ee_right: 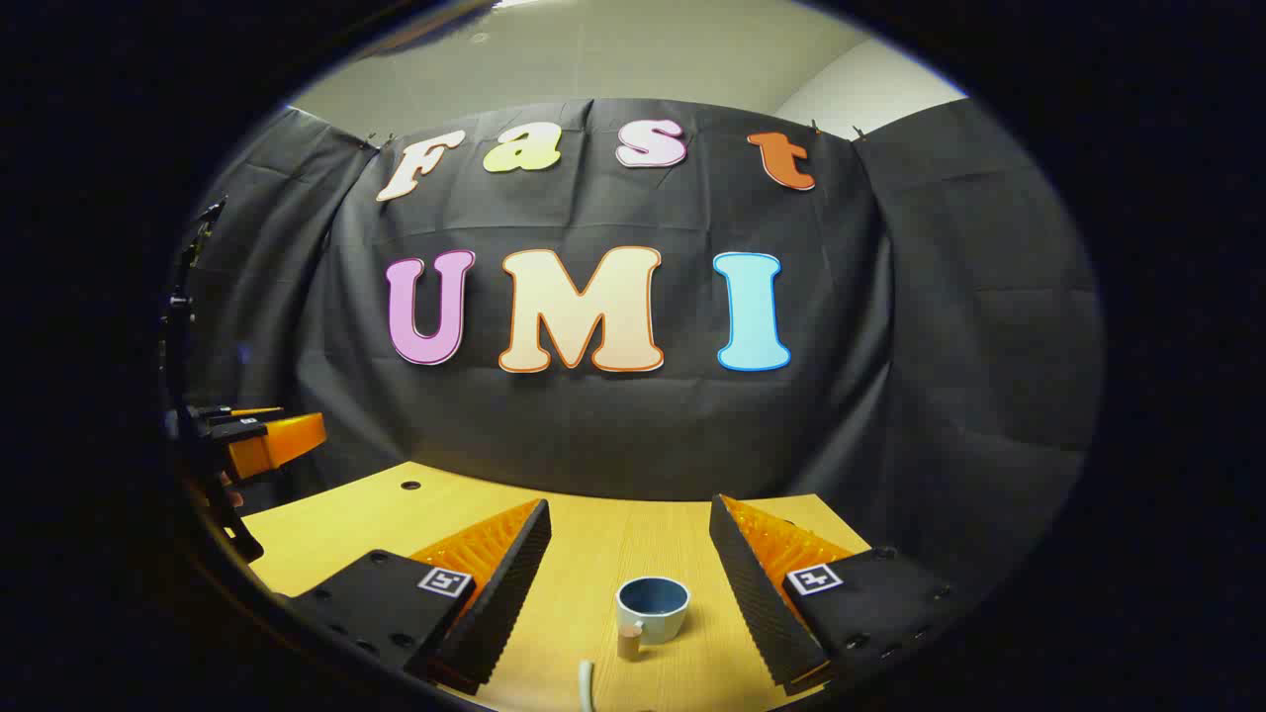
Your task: Put the toothbrush and toothpaste on the desktop into the cup, then pick up the cup and place it on the coaster on the desktop.
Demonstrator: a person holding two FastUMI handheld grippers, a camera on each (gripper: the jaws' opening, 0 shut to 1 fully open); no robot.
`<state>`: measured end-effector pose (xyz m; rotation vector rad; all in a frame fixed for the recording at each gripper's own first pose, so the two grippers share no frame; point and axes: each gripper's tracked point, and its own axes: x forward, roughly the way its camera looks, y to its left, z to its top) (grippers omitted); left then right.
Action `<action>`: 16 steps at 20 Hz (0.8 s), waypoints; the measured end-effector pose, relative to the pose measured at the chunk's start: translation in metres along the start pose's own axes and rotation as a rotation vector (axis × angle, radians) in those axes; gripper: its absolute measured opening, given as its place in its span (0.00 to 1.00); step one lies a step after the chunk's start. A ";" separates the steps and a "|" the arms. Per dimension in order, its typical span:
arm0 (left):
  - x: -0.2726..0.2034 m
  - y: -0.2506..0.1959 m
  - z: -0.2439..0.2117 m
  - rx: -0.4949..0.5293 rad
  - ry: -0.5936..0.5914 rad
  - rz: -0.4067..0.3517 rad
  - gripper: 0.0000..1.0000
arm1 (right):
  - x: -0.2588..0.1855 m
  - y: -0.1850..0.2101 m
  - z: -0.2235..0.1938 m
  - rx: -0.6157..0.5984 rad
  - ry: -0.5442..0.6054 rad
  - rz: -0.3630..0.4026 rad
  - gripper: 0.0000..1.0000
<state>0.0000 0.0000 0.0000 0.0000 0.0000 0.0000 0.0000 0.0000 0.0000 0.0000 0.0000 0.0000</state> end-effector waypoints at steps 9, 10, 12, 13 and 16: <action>-0.007 0.002 -0.009 0.005 0.041 0.025 0.94 | 0.005 0.015 -0.006 -0.003 0.019 0.054 0.99; -0.007 0.002 -0.009 0.006 0.037 0.021 0.94 | 0.005 0.017 -0.006 -0.002 0.019 0.055 0.99; -0.004 -0.001 -0.010 0.006 0.037 0.012 0.94 | 0.006 0.020 -0.009 0.004 0.024 0.054 0.99; -0.003 -0.002 -0.011 0.006 0.040 0.009 0.94 | 0.006 0.021 -0.010 0.004 0.026 0.053 1.00; -0.002 -0.002 -0.008 0.004 0.033 0.000 0.94 | 0.008 0.026 -0.012 -0.001 0.029 0.053 0.99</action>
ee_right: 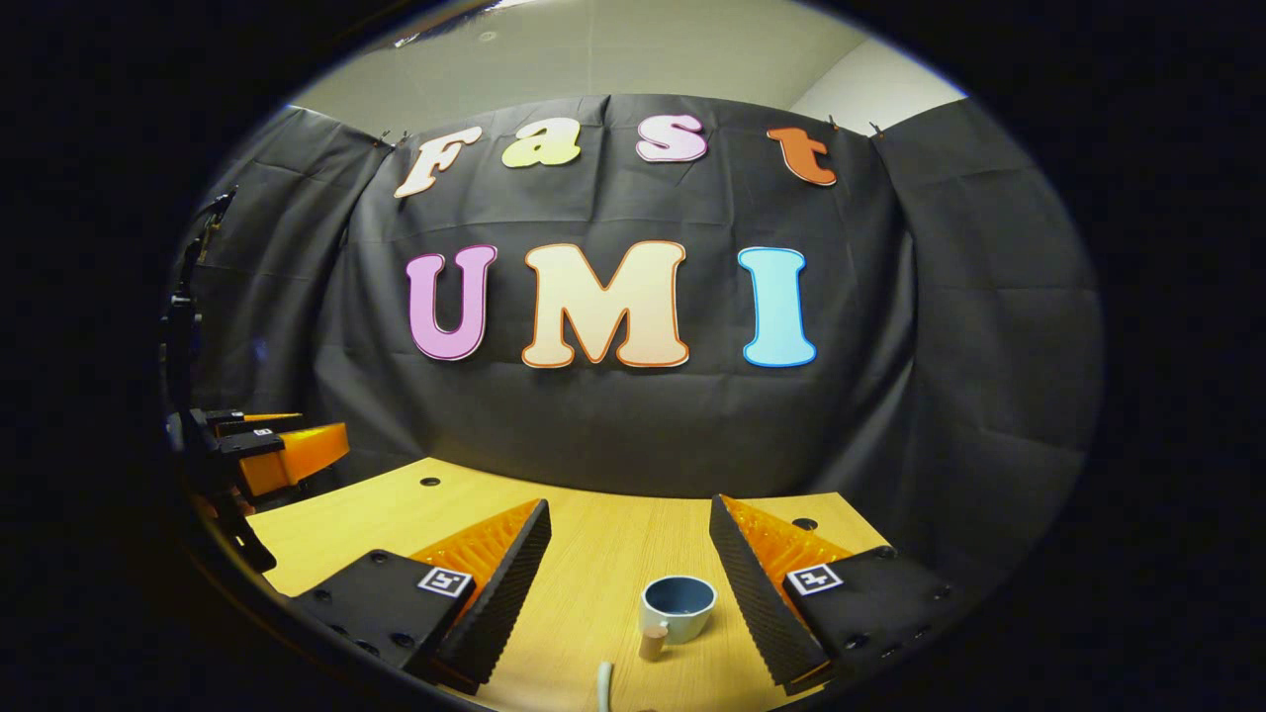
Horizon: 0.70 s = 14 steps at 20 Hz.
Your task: Put the toothbrush and toothpaste on the desktop into the cup, then pick up the cup and place it on the coaster on the desktop.
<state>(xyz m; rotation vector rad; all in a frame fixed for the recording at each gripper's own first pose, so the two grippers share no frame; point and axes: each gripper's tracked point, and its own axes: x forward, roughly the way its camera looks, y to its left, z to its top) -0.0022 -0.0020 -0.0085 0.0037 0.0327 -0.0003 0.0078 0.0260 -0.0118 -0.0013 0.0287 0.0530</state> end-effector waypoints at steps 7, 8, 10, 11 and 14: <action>0.007 0.014 0.003 0.013 -0.010 0.010 0.94 | 0.007 0.011 -0.067 -0.047 0.187 0.008 0.99; 0.009 0.015 0.001 0.015 -0.009 0.009 0.94 | 0.008 0.012 -0.082 -0.069 0.234 0.010 1.00; 0.010 0.020 0.001 0.019 -0.008 0.014 0.94 | 0.007 0.011 -0.109 -0.107 0.326 0.009 1.00; 0.011 0.022 0.002 0.021 -0.008 0.017 0.94 | 0.008 0.012 -0.120 -0.105 0.362 0.014 1.00; 0.011 0.028 -0.002 0.025 -0.002 0.028 0.94 | 0.007 0.014 -0.153 -0.090 0.482 0.024 0.99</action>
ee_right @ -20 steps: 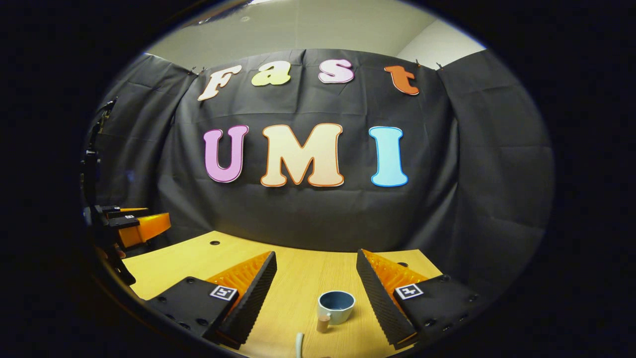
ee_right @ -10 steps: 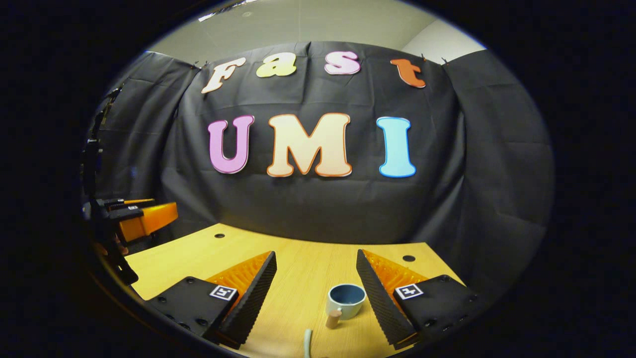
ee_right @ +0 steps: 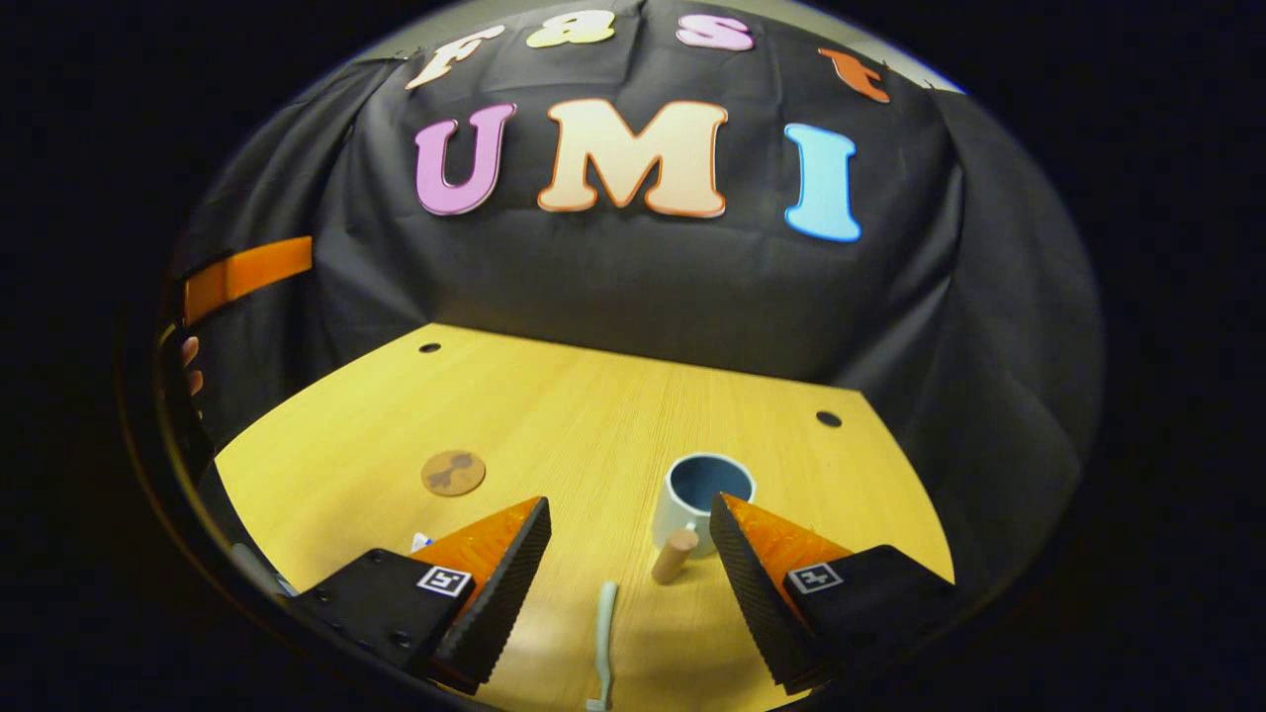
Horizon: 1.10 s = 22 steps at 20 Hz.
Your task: Put the toothbrush and toothpaste on the desktop into the cup, then pick up the cup and place it on the coaster on the desktop.
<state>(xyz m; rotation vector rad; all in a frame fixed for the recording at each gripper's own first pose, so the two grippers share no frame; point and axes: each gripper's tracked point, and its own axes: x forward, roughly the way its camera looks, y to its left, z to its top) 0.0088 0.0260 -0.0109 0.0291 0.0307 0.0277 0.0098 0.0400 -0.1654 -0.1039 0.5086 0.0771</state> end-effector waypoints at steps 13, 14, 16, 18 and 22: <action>0.000 0.030 -0.018 0.016 0.034 0.071 0.94 | 0.033 0.014 -0.125 -0.078 0.472 0.039 0.99; 0.001 0.030 -0.019 0.017 0.039 0.072 0.94 | 0.034 0.014 -0.131 -0.085 0.499 0.042 0.98; 0.001 0.030 -0.025 0.018 0.052 0.074 0.94 | 0.037 0.014 -0.139 -0.095 0.545 0.045 0.96; 0.001 0.031 -0.030 0.016 0.068 0.078 0.95 | 0.040 0.017 -0.144 -0.090 0.572 0.051 0.90; 0.003 0.029 -0.032 0.016 0.076 0.077 0.94 | 0.041 0.023 -0.147 -0.067 0.608 0.072 0.74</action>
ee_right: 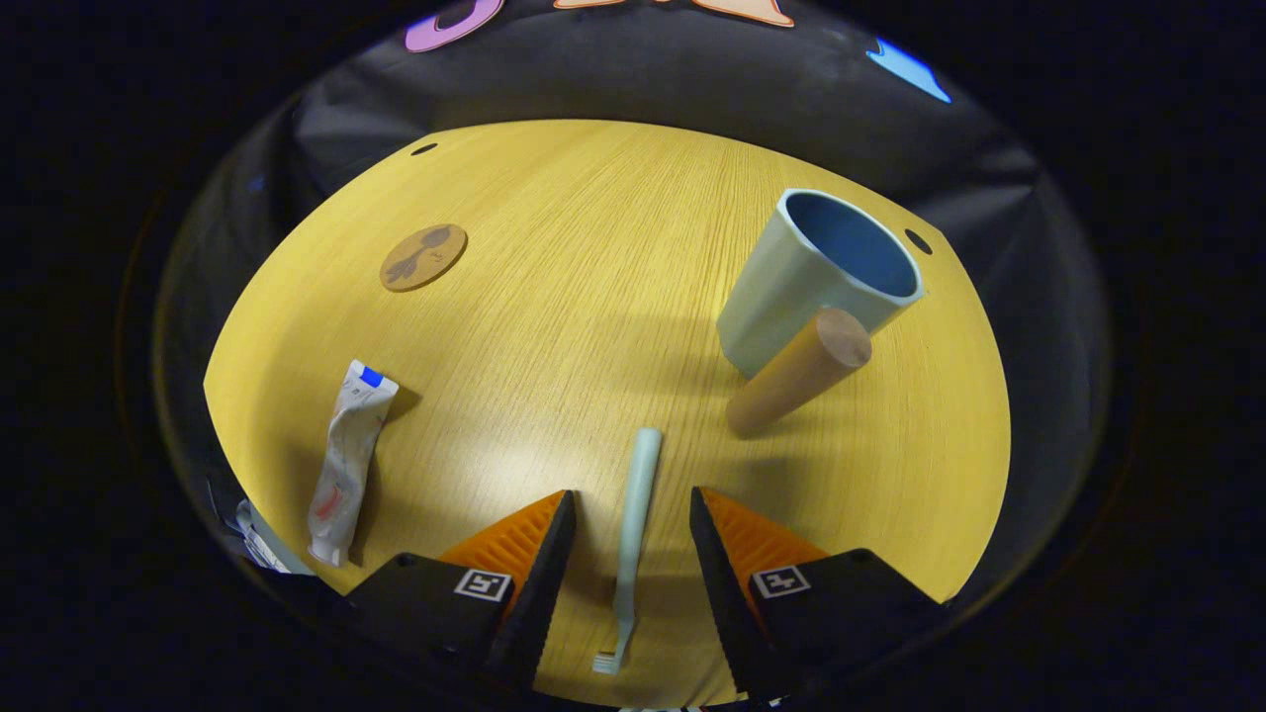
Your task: Put the toothbrush and toothpaste on the desktop into the cup, then pick up the cup and place it on the coaster on the desktop.
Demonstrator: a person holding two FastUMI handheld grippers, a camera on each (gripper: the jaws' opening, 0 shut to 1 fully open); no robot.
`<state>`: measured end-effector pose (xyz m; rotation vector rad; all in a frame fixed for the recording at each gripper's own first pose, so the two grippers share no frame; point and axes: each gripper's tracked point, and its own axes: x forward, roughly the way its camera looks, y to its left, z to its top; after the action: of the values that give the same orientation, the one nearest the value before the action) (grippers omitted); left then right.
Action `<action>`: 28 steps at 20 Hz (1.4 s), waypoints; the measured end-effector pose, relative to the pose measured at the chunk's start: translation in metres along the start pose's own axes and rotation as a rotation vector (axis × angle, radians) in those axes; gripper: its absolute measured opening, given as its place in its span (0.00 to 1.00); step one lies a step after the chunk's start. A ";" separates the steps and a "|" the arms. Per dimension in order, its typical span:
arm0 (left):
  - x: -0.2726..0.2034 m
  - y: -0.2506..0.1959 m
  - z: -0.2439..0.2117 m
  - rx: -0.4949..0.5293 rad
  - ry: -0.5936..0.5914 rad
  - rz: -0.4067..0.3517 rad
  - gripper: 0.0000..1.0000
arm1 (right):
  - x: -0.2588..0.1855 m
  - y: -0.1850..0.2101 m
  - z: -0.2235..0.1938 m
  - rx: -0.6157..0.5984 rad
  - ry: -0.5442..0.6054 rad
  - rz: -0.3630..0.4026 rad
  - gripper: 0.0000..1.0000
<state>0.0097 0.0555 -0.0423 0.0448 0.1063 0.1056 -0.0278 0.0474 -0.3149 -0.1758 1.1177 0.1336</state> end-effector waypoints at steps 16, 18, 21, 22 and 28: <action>0.005 -0.044 -0.035 0.004 0.106 -0.100 0.94 | 0.003 -0.004 -0.009 0.103 0.114 0.107 0.05; 0.004 -0.056 -0.056 0.010 0.169 -0.133 0.95 | 0.003 -0.004 -0.008 0.097 0.112 0.108 0.05; -0.005 -0.075 -0.082 0.023 0.249 -0.186 0.95 | 0.002 -0.003 -0.008 0.097 0.116 0.120 0.05; -0.009 -0.081 -0.093 0.024 0.280 -0.210 0.95 | 0.003 -0.004 -0.008 0.099 0.111 0.125 0.02; -0.035 -0.117 -0.161 0.046 0.522 -0.333 0.96 | 0.002 -0.004 -0.007 0.073 0.095 0.129 0.05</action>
<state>-0.0304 -0.0583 -0.2045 0.0442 0.6349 -0.2215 -0.0326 0.0417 -0.3195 -0.0445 1.2266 0.2007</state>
